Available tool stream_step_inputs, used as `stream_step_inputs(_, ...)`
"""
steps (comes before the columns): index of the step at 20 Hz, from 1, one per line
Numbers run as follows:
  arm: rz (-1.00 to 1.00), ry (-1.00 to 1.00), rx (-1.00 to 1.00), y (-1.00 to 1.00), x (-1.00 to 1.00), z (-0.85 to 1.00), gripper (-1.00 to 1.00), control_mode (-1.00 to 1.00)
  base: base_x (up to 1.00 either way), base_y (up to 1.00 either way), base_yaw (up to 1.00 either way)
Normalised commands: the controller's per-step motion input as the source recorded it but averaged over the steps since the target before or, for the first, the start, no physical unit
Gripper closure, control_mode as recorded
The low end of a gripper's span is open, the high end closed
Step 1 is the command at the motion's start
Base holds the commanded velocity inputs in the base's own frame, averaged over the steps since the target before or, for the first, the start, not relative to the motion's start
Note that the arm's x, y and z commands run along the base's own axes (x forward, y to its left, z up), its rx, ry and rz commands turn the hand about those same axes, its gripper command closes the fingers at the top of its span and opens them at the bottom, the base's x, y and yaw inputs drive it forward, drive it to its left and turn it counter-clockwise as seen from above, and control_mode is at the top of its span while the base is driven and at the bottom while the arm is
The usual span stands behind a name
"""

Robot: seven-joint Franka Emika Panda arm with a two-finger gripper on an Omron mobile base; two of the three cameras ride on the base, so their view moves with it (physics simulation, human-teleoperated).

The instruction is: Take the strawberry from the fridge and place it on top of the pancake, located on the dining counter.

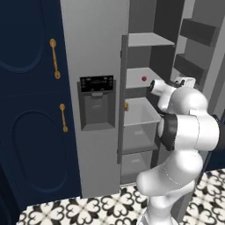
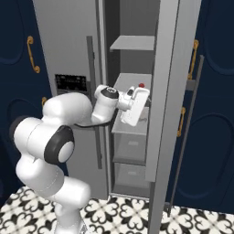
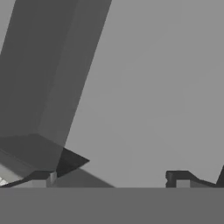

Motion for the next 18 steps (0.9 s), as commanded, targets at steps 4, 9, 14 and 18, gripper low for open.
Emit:
stream_step_inputs(4,0.00,0.00,0.05,-0.40,0.00,0.00,-1.00,-1.00,0.00,0.00,0.00)
stream_step_inputs(9,-0.01,-0.05,0.01,0.42,-0.01,0.08,-1.00,-1.00,0.00,0.00,0.00)
stream_step_inputs(14,0.00,-0.12,0.07,0.48,-0.15,0.41,-1.00,-1.00,0.00,0.00,0.00)
stream_step_inputs(18,-0.03,0.00,0.24,0.74,-0.02,-0.15,-1.00,-1.00,0.00,0.00,0.00)
